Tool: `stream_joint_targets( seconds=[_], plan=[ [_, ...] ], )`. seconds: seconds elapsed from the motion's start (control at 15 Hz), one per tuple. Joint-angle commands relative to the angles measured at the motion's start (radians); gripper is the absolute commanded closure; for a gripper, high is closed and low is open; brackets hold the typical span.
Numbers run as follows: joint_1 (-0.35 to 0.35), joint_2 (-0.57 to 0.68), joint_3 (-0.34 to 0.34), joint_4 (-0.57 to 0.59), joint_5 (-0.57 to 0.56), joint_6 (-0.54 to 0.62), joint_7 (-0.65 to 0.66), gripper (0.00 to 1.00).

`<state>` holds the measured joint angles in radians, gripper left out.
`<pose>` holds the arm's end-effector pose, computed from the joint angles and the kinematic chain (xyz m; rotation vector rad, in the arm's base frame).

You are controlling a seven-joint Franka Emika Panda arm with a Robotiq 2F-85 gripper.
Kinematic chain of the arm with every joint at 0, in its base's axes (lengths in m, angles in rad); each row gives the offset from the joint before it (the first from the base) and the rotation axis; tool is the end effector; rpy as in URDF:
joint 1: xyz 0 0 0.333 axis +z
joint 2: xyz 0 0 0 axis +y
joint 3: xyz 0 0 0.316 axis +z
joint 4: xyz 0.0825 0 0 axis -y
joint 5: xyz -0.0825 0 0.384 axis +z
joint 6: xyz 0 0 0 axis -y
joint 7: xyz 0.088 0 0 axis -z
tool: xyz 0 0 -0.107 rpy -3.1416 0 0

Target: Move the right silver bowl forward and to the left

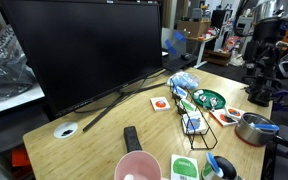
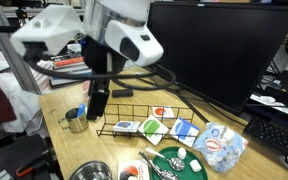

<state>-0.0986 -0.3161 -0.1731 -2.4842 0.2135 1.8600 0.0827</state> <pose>0.3866 -0.0900 0.3831 -2.7725 0.6072 0.4177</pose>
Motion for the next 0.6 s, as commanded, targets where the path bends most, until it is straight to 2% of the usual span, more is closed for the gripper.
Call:
stream_joint_targets(
  seconds=[0.0,0.53],
  plan=[
    [-0.037,0.030,0.003,-0.066,0.021,0.070,0.024,0.00],
    [-0.043,0.047,0.007,-0.081,0.006,0.081,0.029,0.00]
  ],
)
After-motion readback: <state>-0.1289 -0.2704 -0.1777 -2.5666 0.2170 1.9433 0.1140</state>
